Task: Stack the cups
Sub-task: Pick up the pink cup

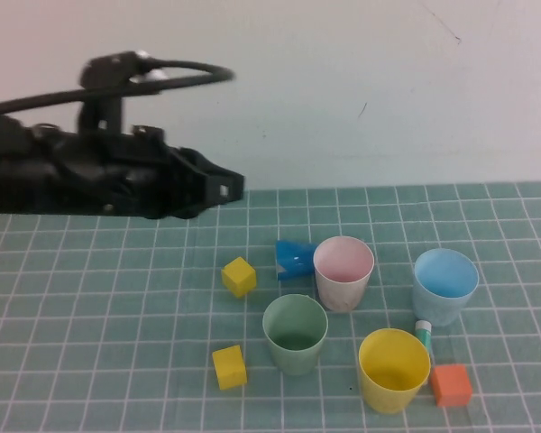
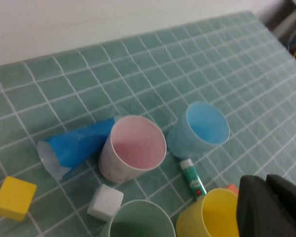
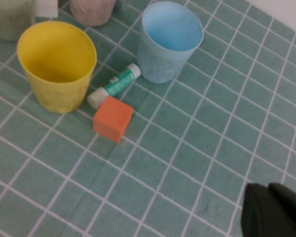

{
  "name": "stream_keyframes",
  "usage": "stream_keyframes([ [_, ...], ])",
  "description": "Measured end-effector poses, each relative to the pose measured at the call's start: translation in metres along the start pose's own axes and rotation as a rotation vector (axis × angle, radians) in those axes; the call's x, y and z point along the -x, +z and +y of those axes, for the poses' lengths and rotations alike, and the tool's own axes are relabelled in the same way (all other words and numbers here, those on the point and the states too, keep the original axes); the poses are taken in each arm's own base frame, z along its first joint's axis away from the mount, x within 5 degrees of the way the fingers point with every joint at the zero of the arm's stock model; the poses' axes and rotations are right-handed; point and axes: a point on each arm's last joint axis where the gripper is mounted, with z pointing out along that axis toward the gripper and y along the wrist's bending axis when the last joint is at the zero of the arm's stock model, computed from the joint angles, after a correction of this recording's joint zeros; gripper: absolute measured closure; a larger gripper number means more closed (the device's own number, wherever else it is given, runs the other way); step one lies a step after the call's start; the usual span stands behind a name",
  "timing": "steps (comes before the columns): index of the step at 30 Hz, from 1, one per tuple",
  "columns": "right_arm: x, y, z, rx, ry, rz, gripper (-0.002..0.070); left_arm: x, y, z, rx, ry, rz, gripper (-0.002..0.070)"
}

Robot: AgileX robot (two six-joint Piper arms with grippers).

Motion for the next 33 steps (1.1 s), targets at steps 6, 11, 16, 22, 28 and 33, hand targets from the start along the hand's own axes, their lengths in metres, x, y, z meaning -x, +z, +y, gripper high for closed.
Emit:
stream_keyframes([
  [6,0.007,-0.001,0.008,0.088,0.078,-0.074,0.0678,-0.009,0.076,0.005,0.023,0.031,0.154,0.0677],
  [11,0.009,-0.002,0.010,0.114,0.049,-0.103,0.0678,0.000,0.123,0.016,0.039,0.017,0.223,0.0624],
  [16,0.010,-0.002,0.011,0.115,0.036,-0.106,0.0678,0.010,0.163,0.021,0.090,0.136,0.336,0.0378],
  [22,0.010,-0.002,0.011,0.115,0.036,-0.106,0.0678,0.013,0.201,0.027,0.155,0.334,0.408,0.0162],
  [28,0.010,-0.002,0.011,0.115,0.036,-0.107,0.0678,0.015,0.223,0.039,0.176,0.370,0.406,0.0138],
  [33,0.010,-0.002,0.011,0.115,0.035,-0.108,0.0678,0.006,0.235,0.047,0.178,0.365,0.431,0.0158],
])
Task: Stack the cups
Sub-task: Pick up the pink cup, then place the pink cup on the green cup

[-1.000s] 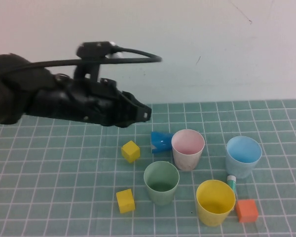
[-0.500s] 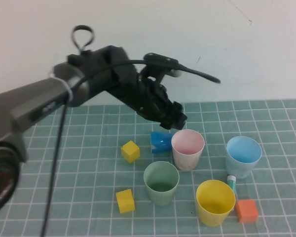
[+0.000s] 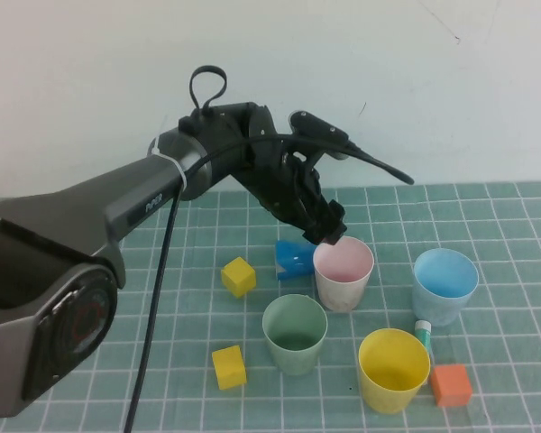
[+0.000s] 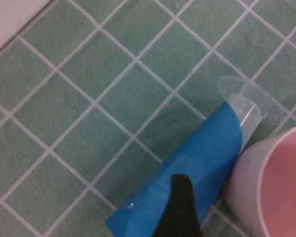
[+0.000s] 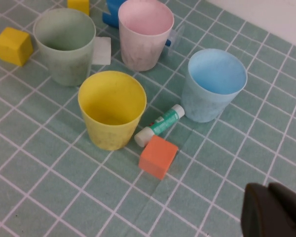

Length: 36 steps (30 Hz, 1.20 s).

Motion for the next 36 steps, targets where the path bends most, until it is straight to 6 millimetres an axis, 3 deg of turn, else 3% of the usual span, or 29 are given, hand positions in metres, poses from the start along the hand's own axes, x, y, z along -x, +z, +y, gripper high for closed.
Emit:
stream_keyframes([
  [12,0.000,0.000,0.000,0.000,0.000,0.000,0.0678,-0.014,0.028,0.003,-0.022,-0.026,0.051,0.0240],
  [15,0.000,0.000,0.000,0.000,0.000,0.000,0.0678,-0.016,0.032,0.004,-0.025,-0.030,0.058,0.0333],
  [20,0.000,0.000,0.000,0.000,0.000,0.000,0.0678,-0.018,0.032,0.003,-0.035,-0.032,0.078,0.0596],
  [25,0.000,0.000,0.000,-0.005,0.000,-0.004,0.0678,-0.021,0.032,0.001,-0.048,-0.054,0.104,0.0662],
  [30,0.002,0.000,-0.002,-0.021,0.000,-0.019,0.0678,-0.008,0.012,0.000,-0.029,-0.076,0.050,0.0666],
  [36,0.002,0.000,-0.002,-0.023,0.000,-0.021,0.0678,0.020,-0.056,-0.011,-0.013,-0.050,-0.063,0.0666],
])
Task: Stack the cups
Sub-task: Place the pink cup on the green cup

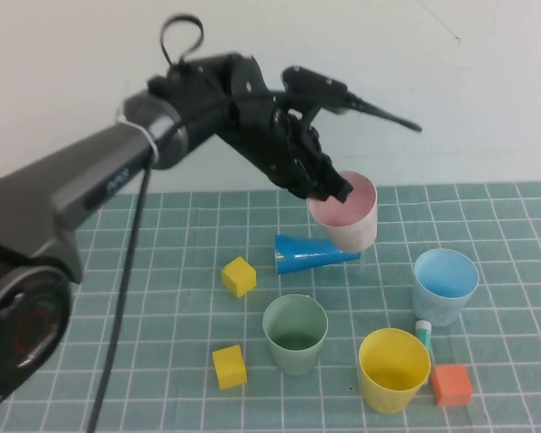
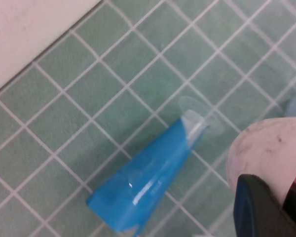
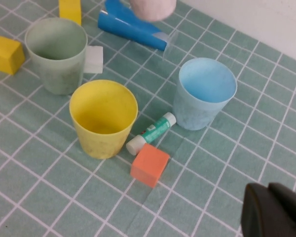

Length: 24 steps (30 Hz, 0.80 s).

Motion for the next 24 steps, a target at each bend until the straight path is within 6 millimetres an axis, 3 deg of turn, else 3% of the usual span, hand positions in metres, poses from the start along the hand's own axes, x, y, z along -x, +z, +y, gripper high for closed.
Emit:
stream_keyframes([
  [4,0.000,0.000,0.000,-0.004,0.000,-0.004,0.0678,0.001,-0.040,-0.014,-0.046,0.032,0.083,0.0666],
  [8,0.000,0.000,0.000,-0.004,0.000,-0.004,0.0678,-0.012,-0.056,-0.019,-0.075,0.065,0.253,0.0666],
  [15,0.001,0.000,-0.001,-0.006,0.001,-0.009,0.0678,-0.028,-0.049,-0.017,-0.073,0.068,0.352,0.0667],
  [24,0.001,0.000,-0.001,-0.008,0.003,-0.012,0.0678,-0.064,-0.016,-0.011,-0.052,0.030,0.408,0.0667],
])
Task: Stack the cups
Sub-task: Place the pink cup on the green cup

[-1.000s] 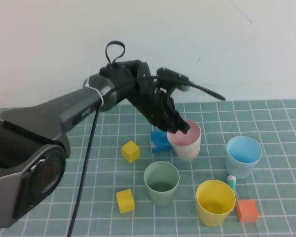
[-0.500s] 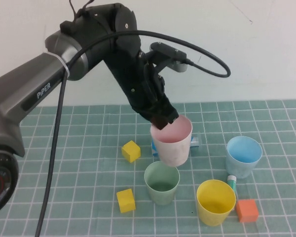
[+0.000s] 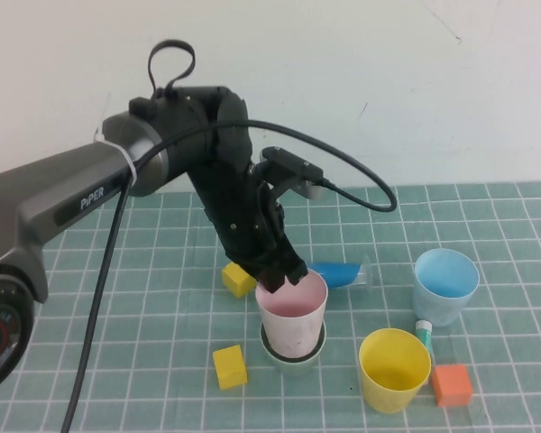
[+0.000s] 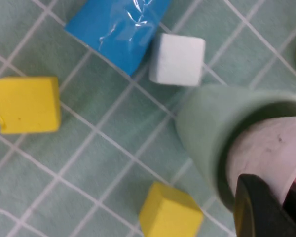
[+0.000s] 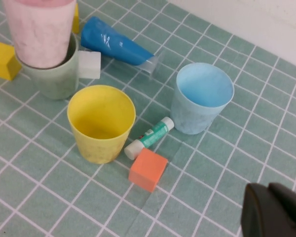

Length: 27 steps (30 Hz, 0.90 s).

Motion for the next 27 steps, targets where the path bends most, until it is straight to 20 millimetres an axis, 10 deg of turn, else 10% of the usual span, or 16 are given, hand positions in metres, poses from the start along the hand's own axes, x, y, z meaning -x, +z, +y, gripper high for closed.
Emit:
stream_keyframes([
  [12,0.000,0.000,0.000,0.000,0.000,0.000,0.0678,-0.001,0.013,0.004,0.033,0.012,-0.059,0.0659],
  [21,0.000,0.000,0.000,-0.001,-0.061,-0.003,0.0678,-0.003,0.010,0.004,0.036,0.018,-0.043,0.0351],
  [27,0.017,-0.009,-0.003,0.003,-0.082,-0.027,0.0678,0.001,-0.027,0.007,0.110,0.012,-0.175,0.0349],
])
